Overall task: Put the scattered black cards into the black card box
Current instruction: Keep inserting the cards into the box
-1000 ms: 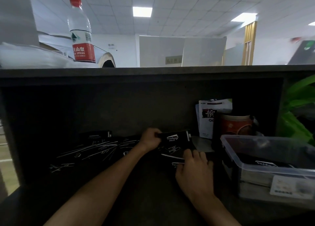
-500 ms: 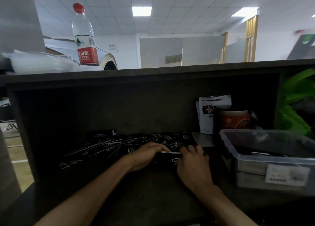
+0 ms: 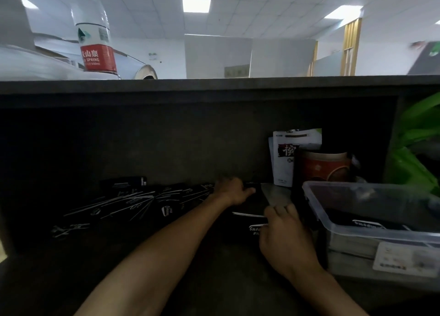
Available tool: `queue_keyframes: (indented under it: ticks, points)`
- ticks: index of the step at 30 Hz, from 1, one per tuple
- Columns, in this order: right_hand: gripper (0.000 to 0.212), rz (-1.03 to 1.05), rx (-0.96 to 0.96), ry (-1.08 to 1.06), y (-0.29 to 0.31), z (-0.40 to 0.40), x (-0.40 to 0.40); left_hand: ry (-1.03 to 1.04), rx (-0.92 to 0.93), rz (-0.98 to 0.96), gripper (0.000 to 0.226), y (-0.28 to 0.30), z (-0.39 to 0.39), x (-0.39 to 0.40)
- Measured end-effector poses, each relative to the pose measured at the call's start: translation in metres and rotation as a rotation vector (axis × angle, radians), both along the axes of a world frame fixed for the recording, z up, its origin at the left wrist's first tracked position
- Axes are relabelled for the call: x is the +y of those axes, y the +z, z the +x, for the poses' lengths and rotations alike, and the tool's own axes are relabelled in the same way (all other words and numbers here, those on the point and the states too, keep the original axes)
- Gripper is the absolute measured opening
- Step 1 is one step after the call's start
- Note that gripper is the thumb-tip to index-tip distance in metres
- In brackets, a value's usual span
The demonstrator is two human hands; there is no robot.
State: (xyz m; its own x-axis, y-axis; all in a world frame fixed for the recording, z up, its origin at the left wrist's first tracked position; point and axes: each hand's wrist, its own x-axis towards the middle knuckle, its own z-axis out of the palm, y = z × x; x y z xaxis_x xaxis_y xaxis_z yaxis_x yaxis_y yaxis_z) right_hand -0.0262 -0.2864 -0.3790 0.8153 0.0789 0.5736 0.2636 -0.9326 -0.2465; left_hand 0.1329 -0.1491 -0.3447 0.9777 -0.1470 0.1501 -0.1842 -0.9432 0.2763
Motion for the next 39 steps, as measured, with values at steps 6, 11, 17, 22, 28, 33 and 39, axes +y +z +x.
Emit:
queue_keyframes:
  ticks: [6,11,17,22,28,33,39]
  points:
    - [0.029,0.017,-0.009,0.007,-0.003,0.002,0.000,0.122,0.060,-0.009,0.090,-0.007,0.016,-0.018]
    - [0.026,0.029,-0.027,0.007,-0.003,0.001,0.000,0.056,0.002,-0.415,0.028,0.005,0.008,0.004]
    - [0.041,0.046,0.013,-0.003,-0.003,-0.001,-0.001,-0.169,-0.049,-0.586,0.018,0.017,-0.069,0.051]
    - [0.039,0.039,0.004,-0.009,0.000,-0.005,0.001,-0.192,0.139,-0.732,0.033,0.007,-0.125,0.061]
    - [0.057,0.075,0.015,0.066,0.001,-0.007,0.000,-0.092,0.270,-1.142,0.024,0.002,-0.142,0.028]
    - [0.045,-0.015,0.010,0.057,-0.001,-0.005,0.000,-0.110,0.221,-0.923,0.016,-0.007,-0.130,0.015]
    - [0.046,-0.035,0.025,0.037,-0.004,0.002,-0.001,0.071,-0.087,-0.588,0.020,-0.002,-0.078,0.048]
